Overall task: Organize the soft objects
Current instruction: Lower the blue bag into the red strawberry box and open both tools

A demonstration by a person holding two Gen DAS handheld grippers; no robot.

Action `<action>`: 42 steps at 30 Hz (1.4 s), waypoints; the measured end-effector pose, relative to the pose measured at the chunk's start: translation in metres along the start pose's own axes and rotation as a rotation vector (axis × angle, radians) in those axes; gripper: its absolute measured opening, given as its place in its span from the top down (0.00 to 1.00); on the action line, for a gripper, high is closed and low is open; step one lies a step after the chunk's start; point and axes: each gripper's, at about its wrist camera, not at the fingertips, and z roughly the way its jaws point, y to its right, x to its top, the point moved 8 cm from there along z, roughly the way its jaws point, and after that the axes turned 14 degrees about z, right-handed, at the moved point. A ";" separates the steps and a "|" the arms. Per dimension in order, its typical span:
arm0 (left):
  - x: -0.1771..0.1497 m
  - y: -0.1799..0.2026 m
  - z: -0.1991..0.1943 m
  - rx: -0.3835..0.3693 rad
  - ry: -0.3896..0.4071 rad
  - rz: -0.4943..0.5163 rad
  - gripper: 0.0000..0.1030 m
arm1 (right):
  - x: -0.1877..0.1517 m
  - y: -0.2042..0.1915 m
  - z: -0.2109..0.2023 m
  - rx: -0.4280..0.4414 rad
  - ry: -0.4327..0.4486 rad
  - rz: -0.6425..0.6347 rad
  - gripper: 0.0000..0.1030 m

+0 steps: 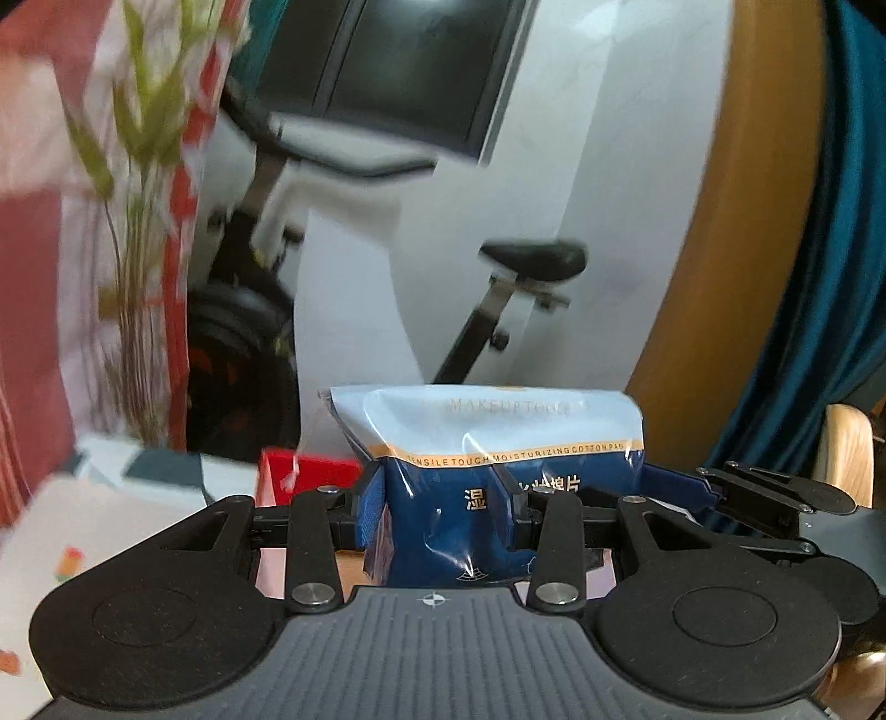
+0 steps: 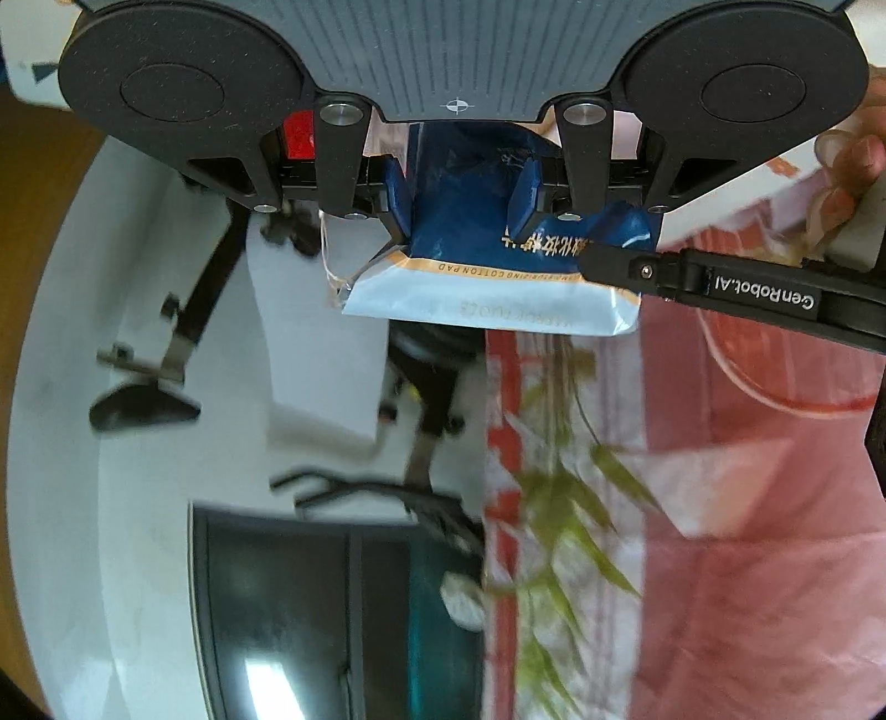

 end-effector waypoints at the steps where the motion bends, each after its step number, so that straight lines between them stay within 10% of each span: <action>1: -0.004 -0.002 0.013 -0.010 -0.031 -0.020 0.59 | -0.004 0.004 0.010 -0.006 -0.027 0.017 0.66; 16: -0.091 -0.013 0.108 -0.094 -0.429 -0.075 0.59 | -0.097 0.064 0.080 -0.106 -0.422 0.319 0.66; 37: -0.091 -0.013 0.092 -0.002 -0.408 0.056 0.57 | -0.099 0.070 0.076 -0.222 -0.387 0.239 0.65; 42: -0.085 -0.009 0.073 0.019 -0.356 0.092 0.54 | -0.088 0.059 0.050 -0.196 -0.314 0.177 0.43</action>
